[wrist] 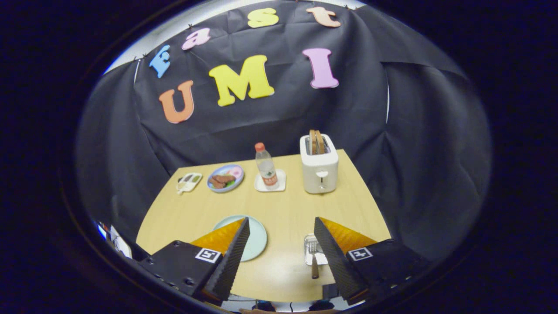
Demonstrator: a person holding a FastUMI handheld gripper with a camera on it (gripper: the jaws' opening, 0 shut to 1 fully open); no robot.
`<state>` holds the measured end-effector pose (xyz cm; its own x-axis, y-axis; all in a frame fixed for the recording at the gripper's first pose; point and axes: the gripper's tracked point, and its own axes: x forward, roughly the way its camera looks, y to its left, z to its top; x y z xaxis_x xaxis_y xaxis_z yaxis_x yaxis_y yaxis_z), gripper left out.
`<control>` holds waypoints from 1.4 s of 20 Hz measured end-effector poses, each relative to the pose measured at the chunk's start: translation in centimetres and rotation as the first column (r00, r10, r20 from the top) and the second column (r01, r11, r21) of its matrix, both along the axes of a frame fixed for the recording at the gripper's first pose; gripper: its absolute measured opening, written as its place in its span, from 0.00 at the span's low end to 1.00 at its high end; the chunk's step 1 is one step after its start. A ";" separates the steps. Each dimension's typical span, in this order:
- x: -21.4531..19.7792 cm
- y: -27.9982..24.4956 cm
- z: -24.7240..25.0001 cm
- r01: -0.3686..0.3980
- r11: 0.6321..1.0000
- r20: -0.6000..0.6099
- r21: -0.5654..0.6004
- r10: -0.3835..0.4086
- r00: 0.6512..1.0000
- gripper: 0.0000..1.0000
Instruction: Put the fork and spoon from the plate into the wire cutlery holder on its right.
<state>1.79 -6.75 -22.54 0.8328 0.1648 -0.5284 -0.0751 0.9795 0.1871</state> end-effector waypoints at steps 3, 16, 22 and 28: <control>-0.2 0.7 4.8 0.037 0.999 0.141 -0.039 -0.031 0.989 0.96; -4.1 7.2 19.6 0.155 0.974 0.545 -0.167 -0.039 0.838 0.96; -4.6 7.8 21.0 0.141 0.985 0.547 -0.095 -0.066 0.835 0.95; -5.2 7.3 22.3 0.147 0.985 0.590 -0.088 -0.067 0.805 0.96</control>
